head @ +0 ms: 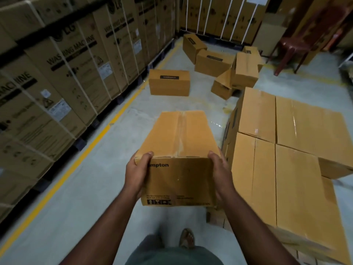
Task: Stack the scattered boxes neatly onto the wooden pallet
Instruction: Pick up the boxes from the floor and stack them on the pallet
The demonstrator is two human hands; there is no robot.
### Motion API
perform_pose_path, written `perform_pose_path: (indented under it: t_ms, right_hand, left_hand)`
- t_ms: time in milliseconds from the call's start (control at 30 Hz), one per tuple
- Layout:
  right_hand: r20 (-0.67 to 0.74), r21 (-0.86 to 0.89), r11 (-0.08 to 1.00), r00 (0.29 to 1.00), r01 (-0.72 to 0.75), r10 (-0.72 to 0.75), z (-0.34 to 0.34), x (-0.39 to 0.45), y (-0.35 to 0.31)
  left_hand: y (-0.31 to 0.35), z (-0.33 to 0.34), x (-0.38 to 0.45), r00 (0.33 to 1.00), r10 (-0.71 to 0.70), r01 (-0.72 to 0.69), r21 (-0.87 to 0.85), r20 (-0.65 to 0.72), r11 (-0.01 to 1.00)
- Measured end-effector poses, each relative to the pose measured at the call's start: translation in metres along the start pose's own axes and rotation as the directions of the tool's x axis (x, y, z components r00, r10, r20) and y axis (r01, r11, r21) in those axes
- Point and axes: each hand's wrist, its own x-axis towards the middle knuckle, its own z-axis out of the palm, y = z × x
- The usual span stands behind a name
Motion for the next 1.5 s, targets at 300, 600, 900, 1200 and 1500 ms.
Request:
perform_pose_path:
  t_ms: [300, 600, 900, 1200, 1500]
  right_hand:
    - [-0.112, 0.000, 0.997, 0.991, 0.080, -0.079, -0.074, -0.138, 0.050]
    - [-0.320, 0.017, 0.996, 0.944, 0.087, -0.077, -0.199, -0.244, 0.089]
    - [-0.518, 0.043, 0.983, 0.845, 0.177, -0.130, -0.407, -0.280, 0.105]
    - [-0.593, 0.010, 0.986, 0.795, 0.166, -0.127, -0.655, -0.279, 0.118]
    - [-0.523, -0.025, 0.999, 0.852, 0.026, -0.035, -0.808, -0.179, 0.127]
  left_hand:
    - [-0.046, -0.020, -0.127, 0.997, 0.022, -0.027, 0.069, 0.073, 0.997]
    - [-0.077, 0.030, -0.257, 0.965, -0.001, -0.011, 0.046, 0.262, 0.999]
    - [-0.118, 0.198, -0.386, 0.893, 0.076, -0.099, 0.027, 0.444, 0.995]
    - [-0.180, 0.389, -0.514, 0.788, -0.036, -0.055, 0.128, 0.614, 0.990]
    - [-0.221, 0.549, -0.510, 0.630, -0.217, 0.017, 0.266, 0.746, 0.964]
